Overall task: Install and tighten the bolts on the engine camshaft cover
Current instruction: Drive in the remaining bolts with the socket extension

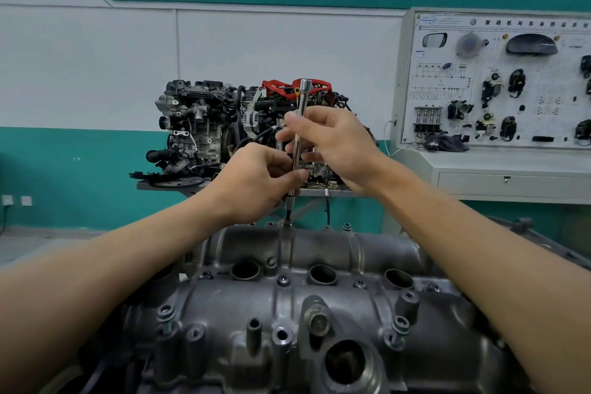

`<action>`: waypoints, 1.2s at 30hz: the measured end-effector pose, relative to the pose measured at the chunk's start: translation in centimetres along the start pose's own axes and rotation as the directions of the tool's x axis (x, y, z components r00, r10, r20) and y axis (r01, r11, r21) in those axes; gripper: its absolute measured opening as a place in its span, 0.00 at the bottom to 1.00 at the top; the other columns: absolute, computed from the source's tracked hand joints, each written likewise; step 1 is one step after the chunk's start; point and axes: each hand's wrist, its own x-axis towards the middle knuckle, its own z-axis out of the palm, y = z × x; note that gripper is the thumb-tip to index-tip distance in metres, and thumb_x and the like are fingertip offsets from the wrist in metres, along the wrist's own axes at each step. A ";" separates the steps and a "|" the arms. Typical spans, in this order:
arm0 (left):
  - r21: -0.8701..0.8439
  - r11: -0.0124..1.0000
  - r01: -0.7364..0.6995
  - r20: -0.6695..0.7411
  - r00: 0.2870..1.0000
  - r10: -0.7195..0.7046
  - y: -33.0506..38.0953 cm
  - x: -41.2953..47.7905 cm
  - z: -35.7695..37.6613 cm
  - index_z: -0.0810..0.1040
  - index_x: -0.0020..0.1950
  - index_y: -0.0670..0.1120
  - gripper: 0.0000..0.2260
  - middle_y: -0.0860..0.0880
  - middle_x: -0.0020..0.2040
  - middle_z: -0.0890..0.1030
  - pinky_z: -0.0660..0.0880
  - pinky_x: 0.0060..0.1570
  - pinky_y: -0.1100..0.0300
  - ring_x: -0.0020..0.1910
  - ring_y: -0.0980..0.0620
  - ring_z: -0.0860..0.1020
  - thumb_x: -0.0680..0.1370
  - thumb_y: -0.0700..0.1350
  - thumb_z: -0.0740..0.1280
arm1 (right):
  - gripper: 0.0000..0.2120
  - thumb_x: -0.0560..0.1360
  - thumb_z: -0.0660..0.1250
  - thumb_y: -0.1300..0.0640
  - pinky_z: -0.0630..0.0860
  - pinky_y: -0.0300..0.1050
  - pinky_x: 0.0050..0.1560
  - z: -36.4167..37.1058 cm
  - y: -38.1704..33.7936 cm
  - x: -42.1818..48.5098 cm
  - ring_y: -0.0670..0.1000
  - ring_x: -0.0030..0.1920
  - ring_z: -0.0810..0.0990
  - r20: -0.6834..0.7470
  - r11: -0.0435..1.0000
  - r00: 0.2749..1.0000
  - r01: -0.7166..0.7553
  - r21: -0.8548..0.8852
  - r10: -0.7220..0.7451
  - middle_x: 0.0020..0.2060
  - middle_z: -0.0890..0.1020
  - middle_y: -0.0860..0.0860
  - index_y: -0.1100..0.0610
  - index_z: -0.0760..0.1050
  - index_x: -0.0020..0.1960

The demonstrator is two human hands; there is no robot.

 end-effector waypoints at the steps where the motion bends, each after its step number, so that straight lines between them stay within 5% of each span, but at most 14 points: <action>1: 0.002 1.000 -0.001 0.000 1.000 0.001 0.0 0.0 0.0 0.84 0.39 0.43 0.12 0.50 0.34 0.86 0.81 0.38 0.47 0.34 0.44 0.83 0.79 0.48 0.71 | 0.09 0.81 0.65 0.51 0.74 0.44 0.46 -0.1 -0.1 0.0 0.46 0.44 0.83 0.033 1.000 0.999 -0.013 0.023 0.013 0.46 0.87 0.51 0.54 0.81 0.47; 5: -0.006 1.000 -0.001 -0.002 1.000 0.001 0.1 -0.1 -0.1 0.83 0.38 0.43 0.13 0.48 0.33 0.85 0.81 0.40 0.43 0.34 0.39 0.82 0.79 0.49 0.71 | 0.09 0.81 0.64 0.56 0.77 0.47 0.48 -0.3 -0.3 -0.1 0.47 0.44 0.84 0.027 1.000 1.000 0.014 -0.001 -0.013 0.44 0.87 0.51 0.56 0.82 0.46; 10: -0.001 1.000 -0.002 0.027 1.000 0.002 0.4 -0.2 0.0 0.83 0.41 0.41 0.13 0.47 0.37 0.86 0.80 0.43 0.38 0.41 0.36 0.83 0.80 0.49 0.70 | 0.13 0.74 0.75 0.54 0.75 0.36 0.37 -0.2 0.1 0.0 0.43 0.31 0.79 -0.124 0.995 0.989 0.079 -0.067 -0.086 0.36 0.85 0.57 0.58 0.75 0.36; 15: -0.012 1.000 0.014 0.012 1.000 -0.014 0.5 -0.4 -0.2 0.84 0.40 0.43 0.13 0.43 0.37 0.86 0.80 0.44 0.37 0.42 0.34 0.83 0.79 0.49 0.70 | 0.11 0.82 0.63 0.50 0.76 0.44 0.46 -0.3 -0.1 -0.1 0.48 0.43 0.84 0.020 0.998 1.000 -0.023 0.061 0.021 0.45 0.87 0.50 0.54 0.80 0.47; 18: -0.005 1.000 0.017 0.004 1.000 -0.017 0.5 -0.4 -0.1 0.84 0.40 0.42 0.12 0.46 0.37 0.86 0.80 0.45 0.38 0.41 0.37 0.84 0.80 0.48 0.70 | 0.10 0.83 0.62 0.54 0.77 0.49 0.50 -0.4 -0.3 -0.1 0.49 0.45 0.84 0.038 0.999 0.999 -0.018 0.045 0.016 0.45 0.87 0.51 0.54 0.80 0.48; 23: 0.022 1.000 0.016 0.025 1.000 -0.016 0.3 -0.1 0.0 0.84 0.40 0.43 0.13 0.50 0.36 0.86 0.82 0.46 0.44 0.40 0.43 0.85 0.80 0.49 0.70 | 0.10 0.76 0.72 0.53 0.74 0.34 0.40 0.2 -0.3 -0.1 0.45 0.39 0.84 -0.070 0.998 0.996 0.057 -0.012 -0.058 0.39 0.87 0.54 0.55 0.76 0.39; 28: -0.001 1.000 0.013 0.013 1.000 -0.013 0.1 0.0 0.1 0.83 0.39 0.44 0.11 0.50 0.36 0.86 0.80 0.36 0.59 0.38 0.48 0.85 0.80 0.47 0.70 | 0.10 0.82 0.63 0.49 0.75 0.45 0.46 -0.2 -0.3 -0.2 0.49 0.45 0.84 0.060 0.998 0.998 -0.037 0.044 0.034 0.46 0.87 0.50 0.53 0.80 0.48; 32: 0.007 1.000 0.011 0.021 1.000 -0.011 0.1 0.0 0.0 0.84 0.41 0.43 0.11 0.50 0.36 0.86 0.83 0.41 0.52 0.38 0.48 0.85 0.80 0.48 0.70 | 0.09 0.80 0.66 0.56 0.76 0.37 0.43 -0.1 -0.3 -0.2 0.46 0.42 0.84 -0.001 0.998 0.999 0.046 -0.053 -0.046 0.42 0.87 0.51 0.54 0.82 0.43; 36: 0.013 1.000 0.014 0.026 1.000 -0.014 0.2 0.0 -0.1 0.83 0.41 0.42 0.13 0.48 0.37 0.86 0.82 0.44 0.43 0.40 0.42 0.85 0.80 0.50 0.69 | 0.13 0.73 0.75 0.51 0.74 0.37 0.36 0.2 0.1 0.1 0.45 0.32 0.79 -0.144 0.994 0.987 0.059 -0.090 -0.071 0.38 0.86 0.58 0.57 0.76 0.38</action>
